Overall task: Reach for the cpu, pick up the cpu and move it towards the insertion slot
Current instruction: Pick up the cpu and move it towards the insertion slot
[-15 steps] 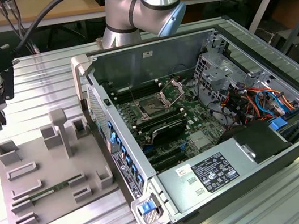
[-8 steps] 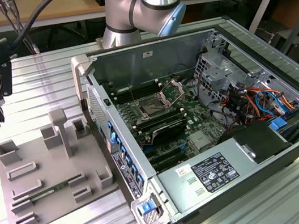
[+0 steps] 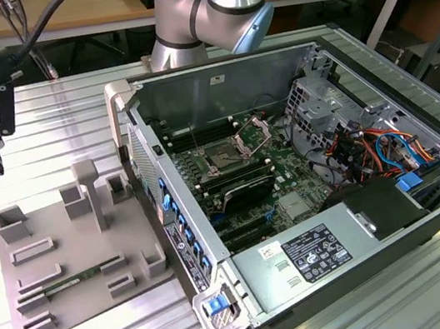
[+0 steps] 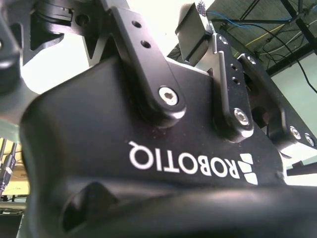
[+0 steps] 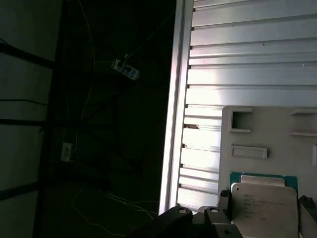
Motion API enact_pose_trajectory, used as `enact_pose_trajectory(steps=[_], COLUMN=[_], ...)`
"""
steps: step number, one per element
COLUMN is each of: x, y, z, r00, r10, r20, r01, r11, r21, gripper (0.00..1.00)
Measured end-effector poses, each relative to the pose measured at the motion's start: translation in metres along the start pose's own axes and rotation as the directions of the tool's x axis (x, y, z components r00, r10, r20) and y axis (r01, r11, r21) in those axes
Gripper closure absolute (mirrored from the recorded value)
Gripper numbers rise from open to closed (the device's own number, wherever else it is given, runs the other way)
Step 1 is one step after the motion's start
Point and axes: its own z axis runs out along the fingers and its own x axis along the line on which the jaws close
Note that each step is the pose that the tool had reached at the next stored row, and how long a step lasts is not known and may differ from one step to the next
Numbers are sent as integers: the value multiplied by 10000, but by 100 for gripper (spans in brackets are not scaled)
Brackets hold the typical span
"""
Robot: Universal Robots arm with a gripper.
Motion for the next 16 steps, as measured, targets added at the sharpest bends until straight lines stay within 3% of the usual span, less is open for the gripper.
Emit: enact_pose_trajectory(steps=[10, 16], x=[0, 0], y=[6, 7], z=[-108, -122], r00=[10000, 10000], r10=[1, 0], r20=[0, 0], r01=[-1, 0], r11=[10000, 10000], r21=[-2, -2], gripper=[45, 45])
